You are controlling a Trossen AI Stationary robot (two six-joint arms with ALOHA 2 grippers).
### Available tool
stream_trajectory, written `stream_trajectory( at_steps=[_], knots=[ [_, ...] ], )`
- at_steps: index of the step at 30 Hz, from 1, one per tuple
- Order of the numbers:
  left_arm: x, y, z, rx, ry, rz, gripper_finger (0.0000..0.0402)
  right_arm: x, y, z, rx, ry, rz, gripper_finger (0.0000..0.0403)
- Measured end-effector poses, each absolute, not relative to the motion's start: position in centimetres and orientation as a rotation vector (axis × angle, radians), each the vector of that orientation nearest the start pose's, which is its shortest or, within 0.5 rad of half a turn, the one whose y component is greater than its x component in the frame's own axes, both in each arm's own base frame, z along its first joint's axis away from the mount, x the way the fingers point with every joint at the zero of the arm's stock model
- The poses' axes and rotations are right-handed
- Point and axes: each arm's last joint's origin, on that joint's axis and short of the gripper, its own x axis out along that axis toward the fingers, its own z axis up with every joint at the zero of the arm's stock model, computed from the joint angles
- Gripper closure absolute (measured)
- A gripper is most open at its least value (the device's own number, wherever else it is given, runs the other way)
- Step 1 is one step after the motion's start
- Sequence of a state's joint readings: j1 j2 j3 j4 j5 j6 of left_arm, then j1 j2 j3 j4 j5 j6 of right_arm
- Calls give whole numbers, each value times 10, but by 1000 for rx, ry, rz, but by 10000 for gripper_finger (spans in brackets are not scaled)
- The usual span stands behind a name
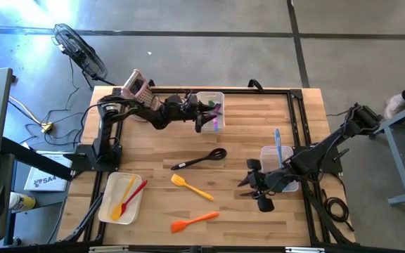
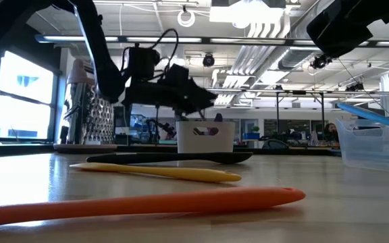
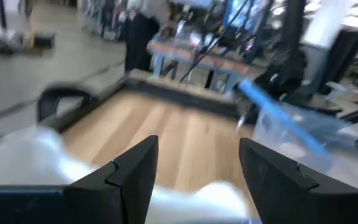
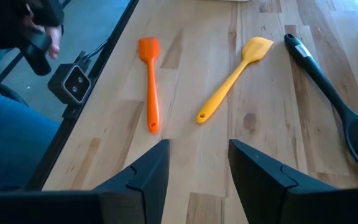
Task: Pick & Place Kitchen Items
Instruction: Put the blue table knife into the top white bin, then put the black serving spoon into the transparent bin
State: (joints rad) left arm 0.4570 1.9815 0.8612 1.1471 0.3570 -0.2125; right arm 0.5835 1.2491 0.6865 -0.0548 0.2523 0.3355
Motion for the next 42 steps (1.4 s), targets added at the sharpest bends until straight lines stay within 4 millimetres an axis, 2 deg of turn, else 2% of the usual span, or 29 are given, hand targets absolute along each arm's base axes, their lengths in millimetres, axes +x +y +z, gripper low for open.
stream_trajectory(
  at_steps=[10, 19, 25, 27, 30, 38, 42],
  knots=[
    [343, 147, 191, -134, -129, 37, 181, 214, 137, 219, 68, 612, 232, 245],
    [345, 117, 222, -104, -200, -73, 181, 213, 139, 219, 71, 606, 241, 245],
    [338, 91, 253, -120, -214, -182, 181, 211, 142, 219, 68, 605, 248, 245],
    [335, 83, 261, -126, -154, -199, 181, 210, 143, 219, 67, 606, 249, 245],
    [332, 70, 270, -104, 29, -191, 181, 210, 143, 219, 63, 611, 252, 245],
    [324, 34, 289, -56, 725, -53, 181, 209, 143, 218, 60, 616, 254, 245],
    [328, 22, 280, -74, 874, -22, 181, 209, 144, 218, 62, 613, 254, 245]
  ],
)
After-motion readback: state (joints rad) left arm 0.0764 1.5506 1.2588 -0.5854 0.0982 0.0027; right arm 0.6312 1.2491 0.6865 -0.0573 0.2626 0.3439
